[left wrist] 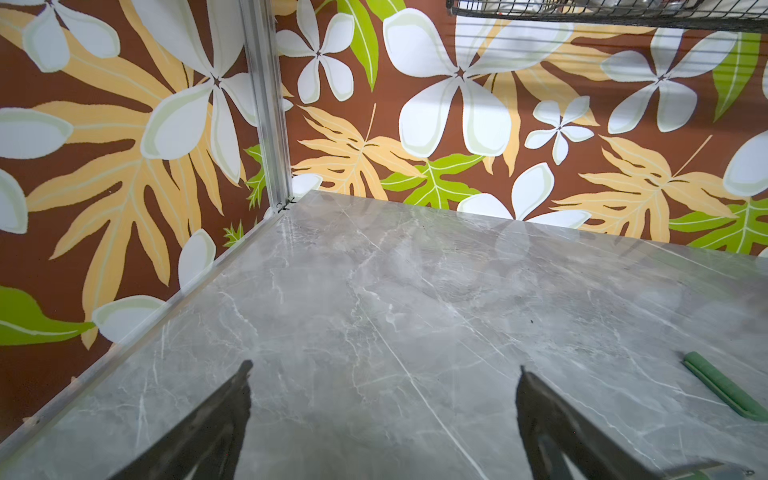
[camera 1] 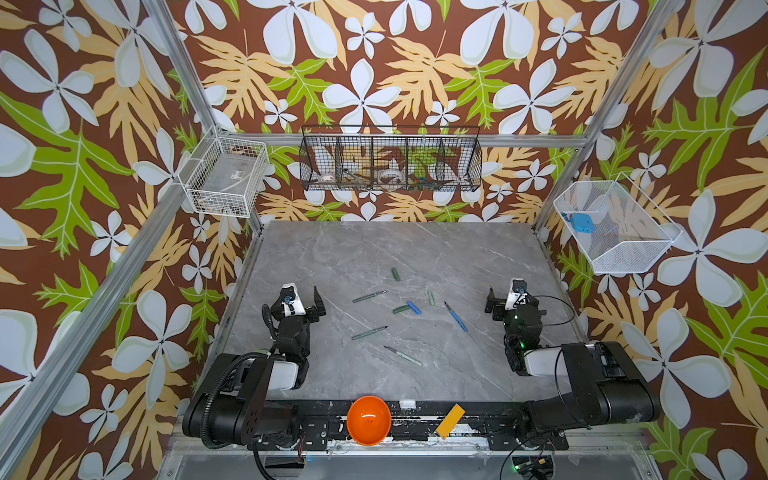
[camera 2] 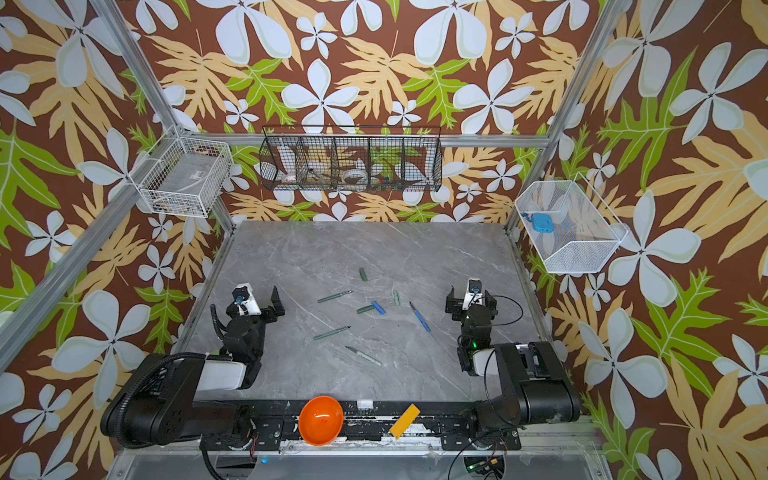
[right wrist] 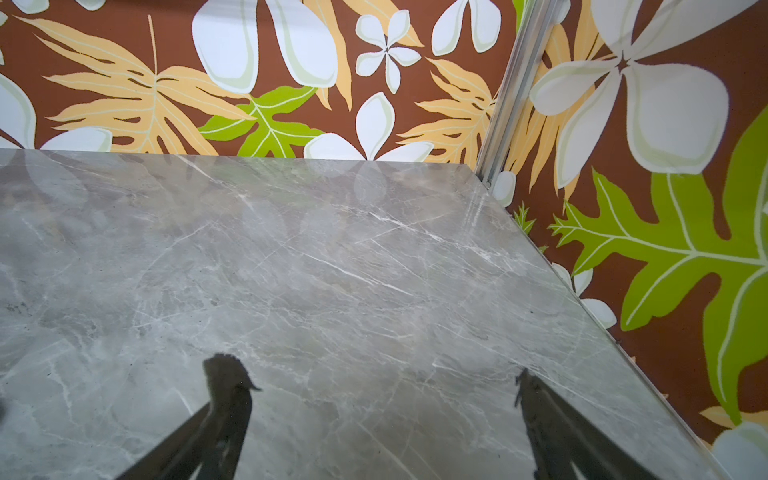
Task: Insert the pens into the pen caps
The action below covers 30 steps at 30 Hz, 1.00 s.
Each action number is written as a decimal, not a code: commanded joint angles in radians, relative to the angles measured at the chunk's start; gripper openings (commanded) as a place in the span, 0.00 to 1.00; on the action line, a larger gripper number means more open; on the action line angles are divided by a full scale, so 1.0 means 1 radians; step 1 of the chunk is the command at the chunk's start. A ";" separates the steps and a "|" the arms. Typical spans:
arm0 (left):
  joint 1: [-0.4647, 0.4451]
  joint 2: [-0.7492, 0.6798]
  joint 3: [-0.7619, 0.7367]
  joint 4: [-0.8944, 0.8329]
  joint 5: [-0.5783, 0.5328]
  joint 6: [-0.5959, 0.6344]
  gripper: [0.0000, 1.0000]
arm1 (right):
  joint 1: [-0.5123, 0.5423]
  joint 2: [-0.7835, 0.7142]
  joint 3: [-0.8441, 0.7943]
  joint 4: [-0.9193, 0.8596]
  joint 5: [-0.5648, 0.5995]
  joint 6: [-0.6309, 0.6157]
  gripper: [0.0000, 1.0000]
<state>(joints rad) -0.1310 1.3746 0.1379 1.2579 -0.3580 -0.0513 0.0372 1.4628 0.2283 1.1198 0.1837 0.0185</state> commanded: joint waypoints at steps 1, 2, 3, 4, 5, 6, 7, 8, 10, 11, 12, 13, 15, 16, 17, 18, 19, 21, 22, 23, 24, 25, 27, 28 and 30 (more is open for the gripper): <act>0.002 0.000 0.006 0.018 0.007 -0.005 1.00 | -0.001 0.001 0.003 -0.001 -0.006 0.003 0.99; 0.002 0.000 0.006 0.017 0.007 -0.005 1.00 | -0.001 0.001 0.003 -0.001 -0.007 0.003 1.00; 0.002 0.000 0.006 0.018 0.007 -0.005 1.00 | -0.001 0.001 0.002 0.001 -0.007 0.003 0.99; 0.003 0.000 0.006 0.017 0.007 -0.005 1.00 | -0.001 -0.002 0.000 0.002 -0.006 0.001 1.00; 0.002 0.000 0.006 0.018 0.007 -0.005 1.00 | -0.001 -0.002 -0.001 0.002 -0.007 0.003 0.99; 0.003 -0.002 0.004 0.019 0.005 -0.005 1.00 | 0.000 -0.001 -0.001 0.003 -0.006 0.002 0.99; 0.003 -0.003 0.003 0.021 0.006 -0.006 1.00 | -0.002 -0.004 -0.001 0.005 -0.002 0.002 0.97; 0.002 -0.004 0.005 0.020 0.000 -0.004 1.00 | 0.001 -0.013 0.011 -0.009 0.006 0.005 0.95; 0.002 -0.028 0.019 -0.028 -0.011 -0.013 1.00 | 0.009 -0.075 0.079 -0.192 0.012 0.001 0.89; 0.002 -0.041 0.028 -0.049 -0.027 -0.013 1.00 | 0.014 -0.098 0.110 -0.265 0.000 -0.006 0.86; 0.002 -0.066 0.049 -0.109 -0.038 -0.019 1.00 | 0.024 -0.122 0.142 -0.334 -0.005 -0.009 0.84; 0.002 -0.095 0.076 -0.185 -0.046 -0.024 1.00 | 0.040 -0.142 0.168 -0.400 0.002 -0.009 0.83; 0.002 -0.136 0.097 -0.248 -0.046 -0.025 1.00 | 0.055 -0.174 0.217 -0.507 -0.035 0.022 0.83; 0.002 -0.149 0.099 -0.258 -0.040 -0.021 1.00 | 0.056 -0.187 0.250 -0.580 -0.087 0.036 0.83; 0.001 -0.170 0.103 -0.280 -0.025 -0.014 1.00 | 0.064 -0.201 0.301 -0.678 -0.149 0.054 0.82; -0.001 -0.198 0.121 -0.336 -0.005 -0.014 1.00 | 0.075 -0.207 0.336 -0.739 -0.184 0.070 0.82; -0.001 -0.227 0.150 -0.411 0.006 -0.041 1.00 | 0.088 -0.211 0.377 -0.813 -0.223 0.076 0.81; -0.001 -0.284 0.216 -0.555 0.074 -0.119 1.00 | 0.147 -0.213 0.475 -0.968 -0.266 0.066 0.78; 0.000 -0.305 0.238 -0.597 0.136 -0.121 1.00 | 0.180 -0.211 0.514 -1.028 -0.276 0.055 0.77; -0.002 -0.327 0.265 -0.649 0.192 -0.129 1.00 | 0.223 -0.211 0.551 -1.087 -0.284 0.036 0.78; -0.004 -0.348 0.287 -0.694 0.232 -0.164 1.00 | 0.271 -0.207 0.588 -1.144 -0.283 0.015 0.77; -0.006 -0.362 0.293 -0.709 0.269 -0.197 1.00 | 0.314 -0.205 0.618 -1.187 -0.276 -0.002 0.77; -0.033 -0.379 0.284 -0.686 0.350 -0.234 1.00 | 0.408 -0.190 0.672 -1.268 -0.264 -0.023 0.74; -0.054 -0.382 0.284 -0.685 0.348 -0.235 1.00 | 0.439 -0.180 0.692 -1.292 -0.278 -0.022 0.74; -0.106 -0.385 0.277 -0.685 0.298 -0.243 1.00 | 0.495 -0.148 0.745 -1.359 -0.323 -0.010 0.74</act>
<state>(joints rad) -0.1940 0.9962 0.4183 0.6197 -0.0990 -0.2382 0.4828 1.2884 0.9287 -0.0502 -0.0914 0.0185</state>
